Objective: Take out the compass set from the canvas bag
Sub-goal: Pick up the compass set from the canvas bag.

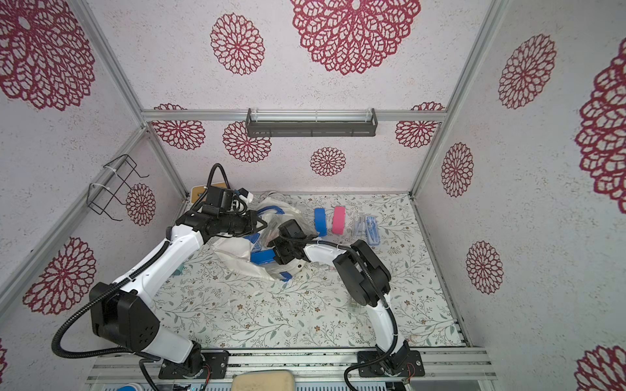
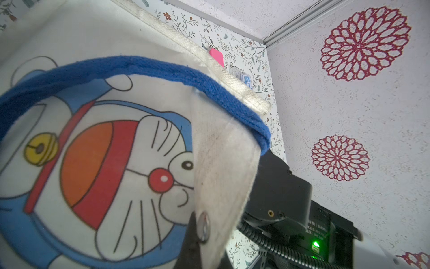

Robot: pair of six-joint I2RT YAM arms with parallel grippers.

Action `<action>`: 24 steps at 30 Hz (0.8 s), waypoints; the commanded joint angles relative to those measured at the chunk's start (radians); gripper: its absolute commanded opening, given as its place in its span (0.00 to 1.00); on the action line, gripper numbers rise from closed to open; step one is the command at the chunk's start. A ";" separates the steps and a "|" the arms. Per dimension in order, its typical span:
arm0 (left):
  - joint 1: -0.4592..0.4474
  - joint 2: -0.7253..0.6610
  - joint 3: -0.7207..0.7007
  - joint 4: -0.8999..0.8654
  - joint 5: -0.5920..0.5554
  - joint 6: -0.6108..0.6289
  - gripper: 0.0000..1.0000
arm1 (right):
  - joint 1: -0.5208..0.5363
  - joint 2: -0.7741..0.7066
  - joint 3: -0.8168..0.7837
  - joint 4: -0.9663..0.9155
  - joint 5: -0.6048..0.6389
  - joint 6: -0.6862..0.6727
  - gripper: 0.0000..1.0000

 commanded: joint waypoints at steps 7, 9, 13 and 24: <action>-0.007 0.015 0.050 -0.004 0.005 0.000 0.00 | -0.002 -0.021 -0.031 -0.130 -0.012 -0.042 0.57; -0.007 0.012 0.049 -0.004 0.007 -0.004 0.00 | -0.002 0.002 -0.019 -0.132 -0.009 -0.038 0.58; -0.010 0.001 0.036 0.001 0.010 -0.014 0.00 | -0.002 0.058 0.026 -0.092 0.008 -0.018 0.60; -0.013 -0.026 0.006 0.008 0.017 -0.025 0.00 | -0.004 0.137 0.042 0.117 0.022 0.030 0.39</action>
